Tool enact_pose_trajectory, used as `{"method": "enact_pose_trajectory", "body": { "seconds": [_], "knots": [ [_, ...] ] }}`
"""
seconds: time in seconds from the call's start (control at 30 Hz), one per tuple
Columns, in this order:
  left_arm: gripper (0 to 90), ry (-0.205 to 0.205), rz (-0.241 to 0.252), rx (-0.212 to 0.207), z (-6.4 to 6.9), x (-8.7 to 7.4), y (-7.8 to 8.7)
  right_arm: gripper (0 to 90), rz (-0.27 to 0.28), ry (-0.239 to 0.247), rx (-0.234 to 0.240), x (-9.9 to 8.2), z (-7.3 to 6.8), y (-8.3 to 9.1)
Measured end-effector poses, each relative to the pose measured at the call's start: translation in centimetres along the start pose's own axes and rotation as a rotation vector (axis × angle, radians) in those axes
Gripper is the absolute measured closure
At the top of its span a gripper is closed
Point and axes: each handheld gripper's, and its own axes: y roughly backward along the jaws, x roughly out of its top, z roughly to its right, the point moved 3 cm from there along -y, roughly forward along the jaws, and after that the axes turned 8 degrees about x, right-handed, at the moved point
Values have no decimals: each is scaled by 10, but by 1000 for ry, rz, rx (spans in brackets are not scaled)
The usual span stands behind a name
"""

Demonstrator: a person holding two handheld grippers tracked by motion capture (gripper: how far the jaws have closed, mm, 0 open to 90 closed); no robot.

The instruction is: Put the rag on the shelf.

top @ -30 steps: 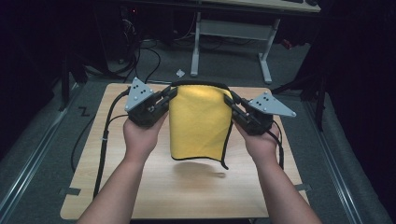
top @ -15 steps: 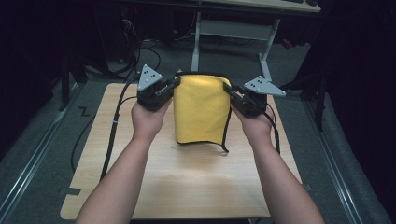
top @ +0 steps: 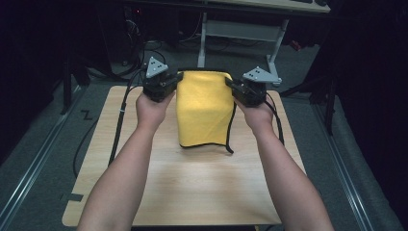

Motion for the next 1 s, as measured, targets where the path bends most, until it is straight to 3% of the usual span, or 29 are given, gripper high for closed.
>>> {"method": "enact_pose_trajectory", "body": {
  "seconds": [0.2,0.27,0.53,0.7,1.0],
  "knots": [
    [825,8,-84,-16,-7,-17,-15,782,-60,16,12,-11,9,-14],
    [835,14,-125,-24,-9,-27,-23,782,-87,-10,26,-21,14,-22],
    [839,50,-218,-54,-8,-57,-40,781,-147,-29,57,-48,22,-32],
    [842,82,-240,-74,-7,-73,-43,784,-167,-84,67,-61,28,-36],
    [845,126,-250,-82,-9,-86,-36,779,-198,-104,85,-67,25,-41]
  ]
}}
